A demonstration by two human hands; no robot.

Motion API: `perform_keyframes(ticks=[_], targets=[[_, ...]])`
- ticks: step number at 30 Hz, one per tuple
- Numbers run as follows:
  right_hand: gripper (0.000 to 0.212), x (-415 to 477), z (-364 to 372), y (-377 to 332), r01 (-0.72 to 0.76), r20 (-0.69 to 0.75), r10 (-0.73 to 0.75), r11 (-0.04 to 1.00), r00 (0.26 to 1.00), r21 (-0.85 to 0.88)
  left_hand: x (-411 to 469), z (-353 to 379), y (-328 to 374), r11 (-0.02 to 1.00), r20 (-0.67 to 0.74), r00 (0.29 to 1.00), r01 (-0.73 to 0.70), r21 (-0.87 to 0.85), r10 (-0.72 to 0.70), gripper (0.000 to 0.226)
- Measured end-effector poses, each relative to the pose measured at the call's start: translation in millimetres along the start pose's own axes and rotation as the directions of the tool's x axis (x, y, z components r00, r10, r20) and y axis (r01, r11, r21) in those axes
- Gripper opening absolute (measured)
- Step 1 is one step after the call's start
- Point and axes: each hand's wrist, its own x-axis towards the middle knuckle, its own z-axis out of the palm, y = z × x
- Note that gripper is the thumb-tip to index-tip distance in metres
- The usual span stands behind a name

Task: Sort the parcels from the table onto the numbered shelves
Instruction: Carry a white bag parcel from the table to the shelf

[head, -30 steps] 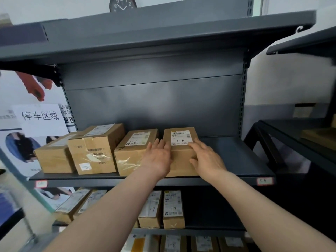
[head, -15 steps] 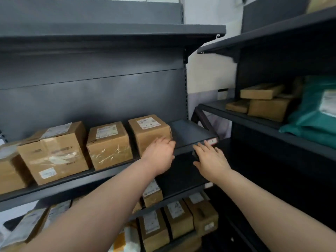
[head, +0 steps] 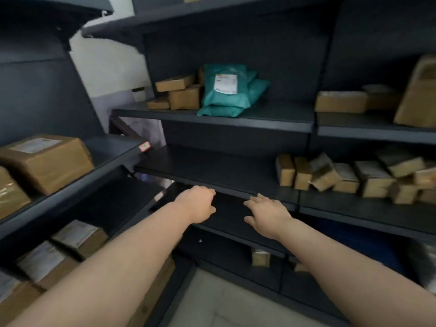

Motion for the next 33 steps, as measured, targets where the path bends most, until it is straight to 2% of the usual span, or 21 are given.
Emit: perform_keyframes(ticks=[7, 15, 23, 33], targets=[[0.056, -131.2, 6.6, 108.2, -0.327, 0.016, 0.327, 0.944, 0.945, 0.036, 22.4, 5.7, 160.0, 0.948, 0.069, 0.946, -0.317, -0.007, 0.317, 0.055], [0.052, -329.9, 6.4, 223.5, -0.628, -0.007, 0.630, 0.775, 0.777, 0.073, -9.3, 19.6, 387.8, 0.781, 0.145, 0.778, -0.623, 0.042, 0.612, 0.055], [0.045, -558.6, 6.5, 312.0, -0.836, -0.035, 0.844, 0.535, 0.535, 0.119, -108.8, 36.5, 610.8, 0.588, 0.161, 0.583, -0.808, 0.020, 0.796, 0.049], [0.041, -773.4, 13.9, 341.7, -0.965, -0.061, 0.982, 0.185, 0.176, 0.185, -216.2, 47.1, 804.6, 0.346, 0.207, 0.356, -0.934, 0.087, 0.911, 0.048]])
